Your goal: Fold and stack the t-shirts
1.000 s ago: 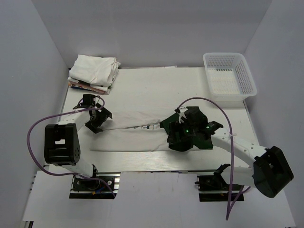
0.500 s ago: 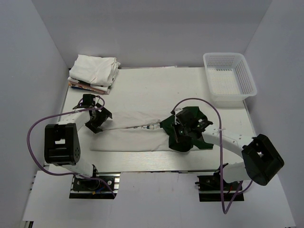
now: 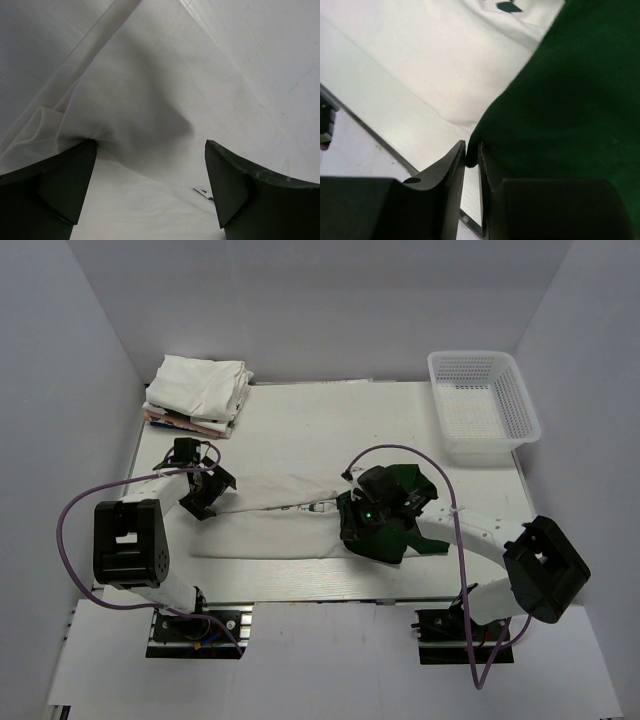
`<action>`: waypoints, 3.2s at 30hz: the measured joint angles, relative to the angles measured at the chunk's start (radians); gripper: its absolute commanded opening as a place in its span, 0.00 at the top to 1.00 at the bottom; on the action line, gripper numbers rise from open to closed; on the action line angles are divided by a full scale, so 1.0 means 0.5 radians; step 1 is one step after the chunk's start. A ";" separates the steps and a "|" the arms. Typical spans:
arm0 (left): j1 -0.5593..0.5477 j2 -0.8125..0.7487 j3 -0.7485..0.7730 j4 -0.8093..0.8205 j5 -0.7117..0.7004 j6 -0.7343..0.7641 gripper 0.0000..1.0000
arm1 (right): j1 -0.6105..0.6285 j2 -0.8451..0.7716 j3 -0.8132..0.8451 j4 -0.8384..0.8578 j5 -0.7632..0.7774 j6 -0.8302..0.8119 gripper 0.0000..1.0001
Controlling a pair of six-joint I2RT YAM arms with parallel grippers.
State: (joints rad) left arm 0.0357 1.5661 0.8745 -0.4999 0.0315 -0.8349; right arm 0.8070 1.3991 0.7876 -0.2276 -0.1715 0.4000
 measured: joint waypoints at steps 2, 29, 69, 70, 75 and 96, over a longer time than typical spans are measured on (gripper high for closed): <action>0.000 0.000 0.000 0.000 0.000 0.000 0.00 | 0.002 0.002 -0.002 0.048 -0.072 0.040 0.68; 0.000 -0.349 -0.335 0.037 -0.181 -0.135 0.00 | -0.607 0.091 -0.140 0.051 0.388 0.375 0.10; -0.909 0.050 -0.036 -0.877 -0.083 0.372 0.00 | -0.684 1.013 0.873 0.122 0.201 0.096 0.10; -0.954 0.063 -0.039 -0.855 -0.035 0.350 0.00 | -0.681 1.083 0.965 0.130 0.208 0.111 0.10; -1.225 0.147 -0.027 -0.820 0.114 0.195 0.00 | -0.684 1.525 1.587 0.038 0.225 0.177 0.10; -2.179 0.088 0.414 -0.543 -0.148 -0.376 0.00 | -0.719 1.922 2.509 -0.222 0.089 0.006 0.10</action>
State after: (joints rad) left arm -1.0538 1.6100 1.0817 -0.7715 -0.0425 -1.0229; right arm 0.4477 2.3600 2.0418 -0.3386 -0.1272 0.4030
